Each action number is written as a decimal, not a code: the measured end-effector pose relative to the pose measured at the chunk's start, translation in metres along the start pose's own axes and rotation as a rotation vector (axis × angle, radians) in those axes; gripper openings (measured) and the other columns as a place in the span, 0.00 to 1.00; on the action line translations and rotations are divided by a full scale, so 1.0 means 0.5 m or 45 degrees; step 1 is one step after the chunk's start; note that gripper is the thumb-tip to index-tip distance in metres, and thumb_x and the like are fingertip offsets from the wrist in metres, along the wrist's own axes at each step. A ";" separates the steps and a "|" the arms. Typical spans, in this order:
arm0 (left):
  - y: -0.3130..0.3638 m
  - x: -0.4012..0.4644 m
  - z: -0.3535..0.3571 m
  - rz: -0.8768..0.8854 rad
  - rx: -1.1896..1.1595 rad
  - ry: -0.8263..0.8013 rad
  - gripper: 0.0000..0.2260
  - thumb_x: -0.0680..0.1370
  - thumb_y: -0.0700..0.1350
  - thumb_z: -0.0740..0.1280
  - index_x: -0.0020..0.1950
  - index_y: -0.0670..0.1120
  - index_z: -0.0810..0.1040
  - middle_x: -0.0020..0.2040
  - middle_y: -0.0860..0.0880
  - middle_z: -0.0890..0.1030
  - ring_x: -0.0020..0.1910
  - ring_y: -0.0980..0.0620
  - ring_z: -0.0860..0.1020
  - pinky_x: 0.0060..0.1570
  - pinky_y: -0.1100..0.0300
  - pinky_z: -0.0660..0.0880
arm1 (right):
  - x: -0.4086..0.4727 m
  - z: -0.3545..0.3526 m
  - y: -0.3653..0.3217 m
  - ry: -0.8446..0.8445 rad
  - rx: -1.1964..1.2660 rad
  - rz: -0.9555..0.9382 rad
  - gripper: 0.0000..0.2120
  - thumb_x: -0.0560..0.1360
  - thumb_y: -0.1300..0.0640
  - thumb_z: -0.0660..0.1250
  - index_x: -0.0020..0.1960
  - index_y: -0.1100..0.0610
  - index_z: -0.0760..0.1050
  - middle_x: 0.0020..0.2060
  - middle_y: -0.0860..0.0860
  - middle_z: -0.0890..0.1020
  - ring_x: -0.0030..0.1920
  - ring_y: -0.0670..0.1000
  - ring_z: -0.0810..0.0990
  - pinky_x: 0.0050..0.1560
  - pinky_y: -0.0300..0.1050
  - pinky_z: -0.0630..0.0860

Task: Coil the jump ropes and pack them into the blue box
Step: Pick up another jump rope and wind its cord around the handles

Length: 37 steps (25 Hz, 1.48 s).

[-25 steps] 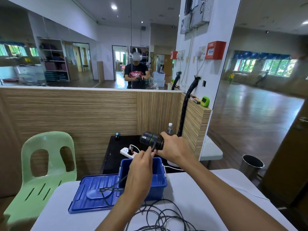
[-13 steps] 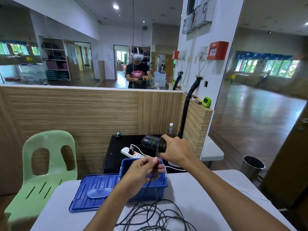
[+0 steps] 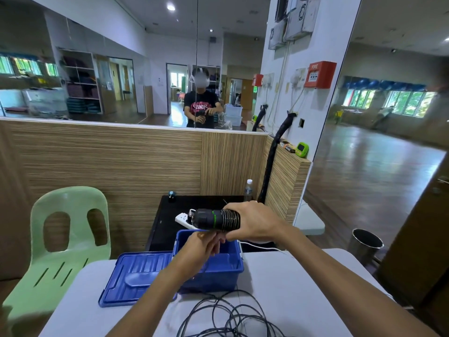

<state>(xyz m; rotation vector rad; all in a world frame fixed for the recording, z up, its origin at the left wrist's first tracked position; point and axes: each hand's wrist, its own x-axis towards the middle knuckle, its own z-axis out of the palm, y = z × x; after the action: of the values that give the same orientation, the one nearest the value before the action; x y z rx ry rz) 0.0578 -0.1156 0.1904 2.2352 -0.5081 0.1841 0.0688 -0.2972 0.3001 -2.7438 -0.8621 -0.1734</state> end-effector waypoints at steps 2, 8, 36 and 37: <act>0.007 0.019 -0.037 0.108 0.138 -0.033 0.08 0.80 0.38 0.59 0.51 0.46 0.78 0.42 0.51 0.77 0.42 0.56 0.74 0.46 0.61 0.72 | -0.009 -0.005 -0.009 -0.022 0.081 -0.048 0.25 0.65 0.29 0.70 0.54 0.43 0.75 0.41 0.43 0.80 0.42 0.44 0.79 0.43 0.43 0.75; 0.032 0.074 -0.146 0.358 0.801 -0.259 0.16 0.75 0.59 0.54 0.49 0.50 0.75 0.45 0.52 0.80 0.43 0.51 0.78 0.41 0.51 0.75 | -0.042 0.010 -0.037 -0.032 -0.221 -0.291 0.25 0.67 0.28 0.64 0.54 0.44 0.73 0.37 0.44 0.81 0.36 0.46 0.79 0.41 0.45 0.78; 0.207 0.008 -0.046 -0.065 1.098 0.190 0.11 0.79 0.39 0.61 0.61 0.45 0.67 0.55 0.48 0.78 0.51 0.48 0.78 0.38 0.57 0.67 | 0.005 0.050 0.005 0.284 -0.607 0.246 0.30 0.72 0.31 0.63 0.64 0.50 0.68 0.47 0.51 0.83 0.45 0.55 0.82 0.34 0.45 0.63; 0.205 0.003 -0.041 -0.051 1.116 0.173 0.13 0.79 0.38 0.61 0.62 0.45 0.66 0.55 0.48 0.77 0.51 0.48 0.78 0.37 0.57 0.67 | 0.004 0.051 0.005 0.281 -0.599 0.255 0.31 0.72 0.31 0.63 0.66 0.50 0.68 0.48 0.51 0.83 0.47 0.55 0.82 0.34 0.44 0.64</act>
<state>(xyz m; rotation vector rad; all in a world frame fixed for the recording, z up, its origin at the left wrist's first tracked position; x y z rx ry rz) 0.0172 -0.1607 0.2757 3.0436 -0.3348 0.6317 0.0727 -0.2912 0.2753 -3.1315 -0.5339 -0.7053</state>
